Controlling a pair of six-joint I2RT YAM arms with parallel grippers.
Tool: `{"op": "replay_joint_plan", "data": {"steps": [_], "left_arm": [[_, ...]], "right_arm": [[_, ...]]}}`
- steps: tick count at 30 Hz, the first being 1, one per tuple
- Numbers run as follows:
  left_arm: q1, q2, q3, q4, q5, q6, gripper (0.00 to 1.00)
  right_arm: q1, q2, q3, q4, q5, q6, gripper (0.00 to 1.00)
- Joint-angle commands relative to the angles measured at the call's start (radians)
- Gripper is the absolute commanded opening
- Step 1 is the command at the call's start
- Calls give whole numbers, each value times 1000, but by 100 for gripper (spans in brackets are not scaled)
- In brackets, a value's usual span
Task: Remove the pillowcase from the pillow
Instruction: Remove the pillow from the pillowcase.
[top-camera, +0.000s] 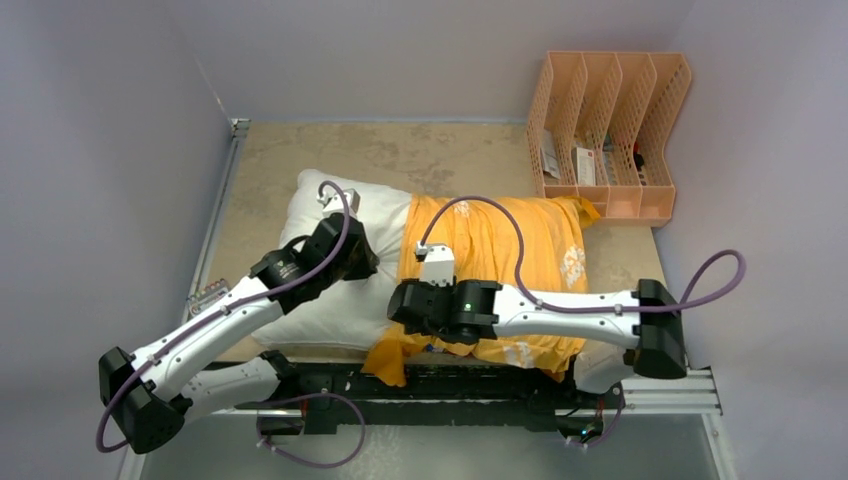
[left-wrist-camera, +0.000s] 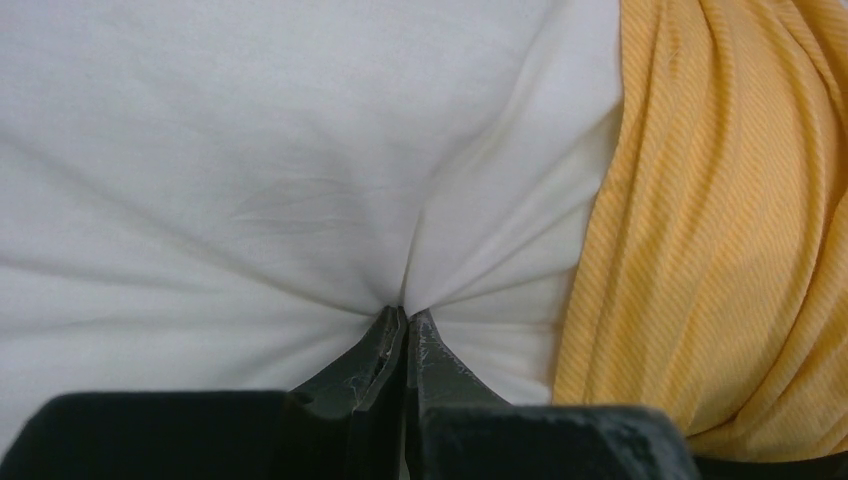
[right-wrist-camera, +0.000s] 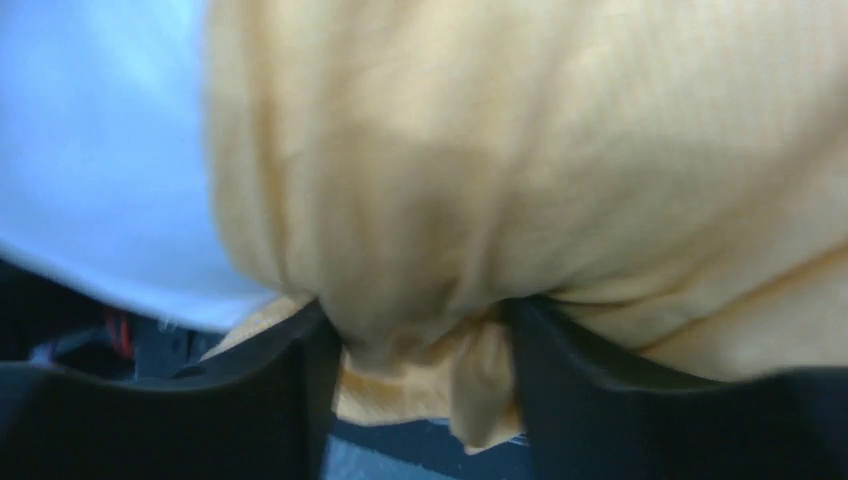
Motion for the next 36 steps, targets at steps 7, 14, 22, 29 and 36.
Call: {"op": "replay_joint_plan", "data": {"steps": [7, 14, 22, 29, 36], "left_arm": [[15, -65, -182, 9, -99, -22, 0], [8, -56, -193, -70, -214, -69, 0], [8, -33, -186, -27, -149, -4, 0], [6, -95, -149, 9, -59, 75, 0], [1, -110, -70, -1, -20, 80, 11]], "right_arm": [[-62, -84, -104, -685, 362, 492, 2], [-296, -570, -332, -498, 203, 230, 4], [-297, -658, -229, -139, 20, -238, 36], [-344, -387, 129, -122, 109, -450, 78], [-609, 47, 486, -55, -176, -731, 92]]}}
